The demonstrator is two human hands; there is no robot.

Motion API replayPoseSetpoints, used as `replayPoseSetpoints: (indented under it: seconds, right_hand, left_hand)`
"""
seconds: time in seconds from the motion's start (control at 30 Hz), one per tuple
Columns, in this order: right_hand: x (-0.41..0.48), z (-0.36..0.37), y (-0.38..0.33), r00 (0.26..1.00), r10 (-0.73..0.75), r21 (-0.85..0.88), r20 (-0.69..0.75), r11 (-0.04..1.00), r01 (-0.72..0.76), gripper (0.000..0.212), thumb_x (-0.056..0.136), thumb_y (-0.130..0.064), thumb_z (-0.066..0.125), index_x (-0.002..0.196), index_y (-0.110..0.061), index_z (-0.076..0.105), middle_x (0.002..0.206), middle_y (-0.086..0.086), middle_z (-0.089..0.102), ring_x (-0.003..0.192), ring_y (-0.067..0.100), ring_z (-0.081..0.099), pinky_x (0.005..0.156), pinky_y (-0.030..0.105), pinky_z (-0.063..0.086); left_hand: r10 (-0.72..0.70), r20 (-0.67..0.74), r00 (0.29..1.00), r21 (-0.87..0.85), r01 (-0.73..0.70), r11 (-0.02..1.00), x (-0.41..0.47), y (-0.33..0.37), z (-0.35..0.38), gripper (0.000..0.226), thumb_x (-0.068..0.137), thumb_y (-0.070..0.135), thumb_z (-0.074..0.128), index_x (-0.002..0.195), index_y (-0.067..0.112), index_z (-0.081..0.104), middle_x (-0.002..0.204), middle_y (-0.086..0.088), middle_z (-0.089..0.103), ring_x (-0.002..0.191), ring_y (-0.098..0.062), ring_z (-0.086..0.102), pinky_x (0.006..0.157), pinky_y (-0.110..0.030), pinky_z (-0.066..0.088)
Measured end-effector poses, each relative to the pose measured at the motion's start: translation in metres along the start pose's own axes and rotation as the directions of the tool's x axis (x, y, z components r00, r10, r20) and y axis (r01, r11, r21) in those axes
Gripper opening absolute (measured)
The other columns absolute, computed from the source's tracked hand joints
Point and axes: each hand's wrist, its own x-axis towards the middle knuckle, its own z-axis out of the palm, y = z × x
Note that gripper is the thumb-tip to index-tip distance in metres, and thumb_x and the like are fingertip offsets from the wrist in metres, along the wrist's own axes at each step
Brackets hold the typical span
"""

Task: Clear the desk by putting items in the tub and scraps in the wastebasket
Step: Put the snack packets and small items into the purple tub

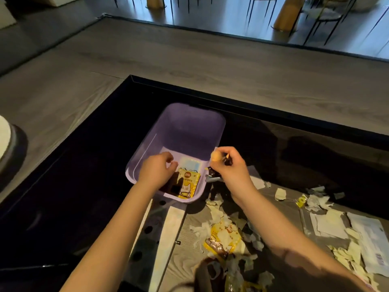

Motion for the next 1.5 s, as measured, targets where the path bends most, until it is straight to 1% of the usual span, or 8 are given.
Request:
replayPoseSetpoints:
  seconds: [0.13,0.27,0.5,0.7,0.83,1.07,1.3,1.5]
  right_hand:
    - [0.026,0.035,-0.01,0.995,-0.009,-0.124,0.097,0.992,0.021,0.027,0.082,-0.01,0.067,0.101,-0.021,0.054,0.092,-0.009,0.053,0.094,0.018,0.057,0.083,0.034,0.05]
    - [0.049,0.074,-0.008,0.982,0.038,-0.33,0.187,0.944,0.027,0.025,0.08,-0.017,0.069,0.098,-0.021,0.051,0.087,-0.002,0.055,0.083,0.019,0.055,0.074,0.036,0.047]
    - [0.07,0.125,0.015,0.926,0.132,-0.583,0.354,0.805,0.109,0.025,0.084,-0.017,0.064,0.097,-0.016,0.043,0.106,0.011,0.057,0.098,0.029,0.055,0.071,0.03,0.037]
    - [0.084,0.152,0.024,0.899,0.255,-0.644,0.357,0.764,0.039,0.025,0.082,-0.012,0.066,0.073,-0.016,0.043,0.071,0.005,0.047,0.071,0.022,0.051,0.052,0.028,0.039]
    - [0.083,0.161,0.031,0.867,0.297,-0.676,0.399,0.735,0.06,0.022,0.085,-0.01,0.062,0.101,-0.008,0.047,0.088,0.01,0.052,0.078,0.025,0.052,0.051,0.029,0.038]
    - [0.085,0.156,0.038,0.861,0.206,-0.803,0.464,0.508,0.312,0.034,0.091,-0.021,0.053,0.123,-0.008,0.053,0.124,0.017,0.057,0.11,0.033,0.054,0.089,0.038,0.048]
    - [0.074,0.128,0.024,0.823,0.126,-0.711,0.553,0.587,0.388,0.048,0.091,-0.026,0.057,0.135,-0.012,0.045,0.134,0.014,0.052,0.118,0.03,0.051,0.094,0.036,0.044]
    - [0.046,0.086,0.001,0.85,-0.016,-0.629,0.527,0.665,0.403,0.042,0.089,-0.028,0.061,0.128,-0.018,0.051,0.119,0.006,0.06,0.103,0.025,0.06,0.087,0.037,0.051]
  left_hand:
    - [0.056,-0.238,0.97,-0.024,-0.064,0.998,-0.029,-0.037,-0.017,0.036,0.085,0.023,0.063,0.118,0.007,0.062,0.122,-0.013,0.063,0.119,-0.033,0.054,0.097,-0.043,0.042]
    - [-0.016,-0.13,0.991,0.015,0.018,1.0,-0.045,-0.056,-0.022,0.054,0.088,0.033,0.06,0.137,0.014,0.046,0.149,-0.006,0.038,0.135,-0.027,0.038,0.108,-0.041,0.035]
    - [-0.041,-0.105,0.994,-0.087,0.032,0.996,-0.052,-0.066,-0.016,0.054,0.093,0.036,0.051,0.142,0.014,0.039,0.155,-0.002,0.025,0.134,-0.022,0.04,0.105,-0.032,0.037]
    - [-0.026,-0.12,0.992,-0.029,0.022,0.999,-0.05,-0.068,-0.011,0.053,0.094,0.039,0.048,0.142,0.017,0.038,0.155,-0.002,0.025,0.136,-0.022,0.037,0.108,-0.031,0.034]
    - [-0.036,-0.113,0.993,-0.04,0.032,0.999,-0.051,-0.068,-0.01,0.054,0.095,0.039,0.046,0.143,0.017,0.036,0.156,-0.002,0.022,0.139,-0.02,0.032,0.109,-0.03,0.031]
    - [-0.053,-0.095,0.994,0.001,0.053,0.999,-0.051,-0.067,-0.009,0.055,0.095,0.041,0.045,0.142,0.015,0.036,0.156,-0.003,0.021,0.139,-0.022,0.032,0.11,-0.031,0.031]
    - [-0.084,-0.088,0.993,0.02,0.086,0.996,-0.054,-0.06,-0.015,0.047,0.095,0.038,0.047,0.135,0.015,0.045,0.155,-0.003,0.024,0.138,-0.022,0.033,0.109,-0.033,0.034]
    - [-0.113,-0.046,0.993,0.058,0.116,0.992,-0.06,-0.041,-0.03,0.05,0.094,0.037,0.047,0.135,0.011,0.044,0.154,-0.009,0.026,0.144,-0.029,0.017,0.11,-0.048,0.027]
